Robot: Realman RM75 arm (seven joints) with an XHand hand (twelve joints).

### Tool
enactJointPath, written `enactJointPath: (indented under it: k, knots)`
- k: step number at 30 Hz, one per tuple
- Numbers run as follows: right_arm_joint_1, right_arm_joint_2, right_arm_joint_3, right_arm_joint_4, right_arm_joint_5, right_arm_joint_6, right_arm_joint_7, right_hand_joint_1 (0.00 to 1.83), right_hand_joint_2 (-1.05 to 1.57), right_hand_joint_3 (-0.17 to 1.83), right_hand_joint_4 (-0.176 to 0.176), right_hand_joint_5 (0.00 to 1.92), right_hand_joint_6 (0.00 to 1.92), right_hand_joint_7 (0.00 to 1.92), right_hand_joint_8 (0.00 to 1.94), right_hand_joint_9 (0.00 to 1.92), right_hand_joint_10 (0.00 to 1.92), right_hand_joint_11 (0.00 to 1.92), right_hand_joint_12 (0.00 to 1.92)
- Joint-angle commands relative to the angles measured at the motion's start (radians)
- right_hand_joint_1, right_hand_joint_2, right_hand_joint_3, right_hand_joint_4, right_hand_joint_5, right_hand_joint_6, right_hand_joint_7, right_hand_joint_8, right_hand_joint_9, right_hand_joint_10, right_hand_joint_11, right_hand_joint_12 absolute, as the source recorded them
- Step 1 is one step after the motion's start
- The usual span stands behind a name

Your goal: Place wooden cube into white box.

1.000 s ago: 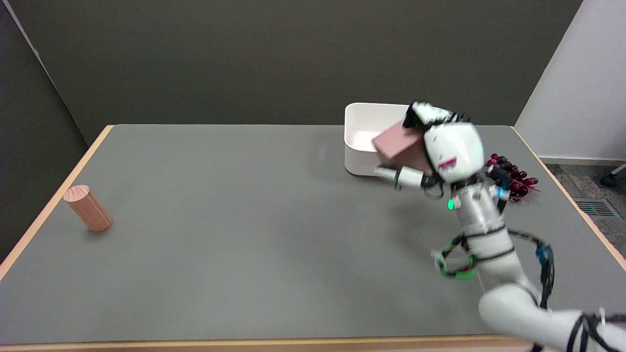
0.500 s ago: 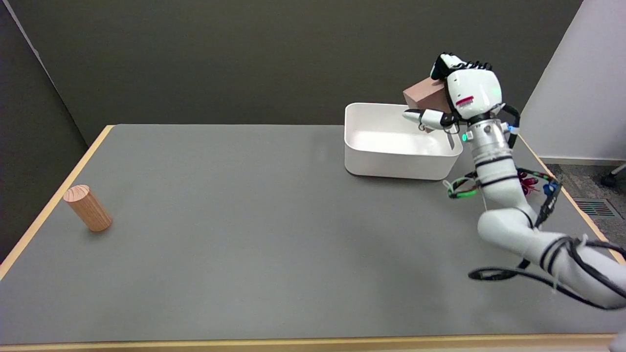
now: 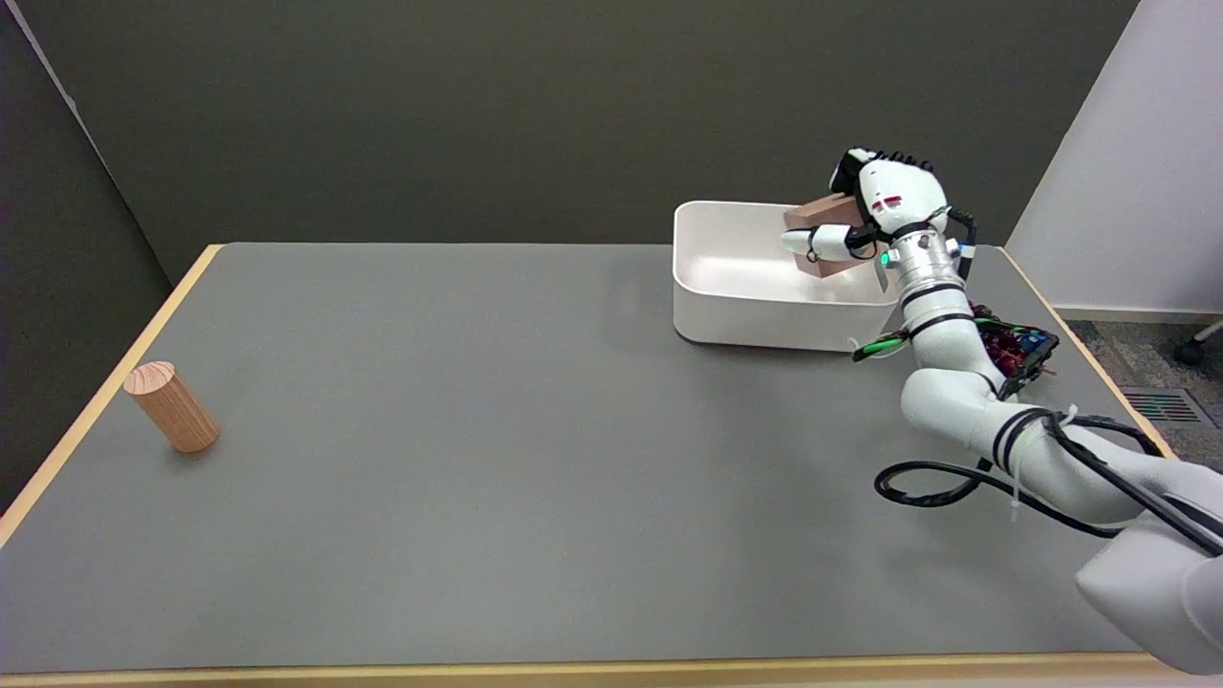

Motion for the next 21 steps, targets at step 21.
enactJointPath:
  k: [21]
  knots:
    - [-0.554, 0.104, 0.271, 0.773, 0.380, 0.398, 0.442, 0.32, 0.68, 0.87, -0.012, 0.08, 0.30, 0.15, 0.28, 0.09, 0.67, 0.09, 1.31]
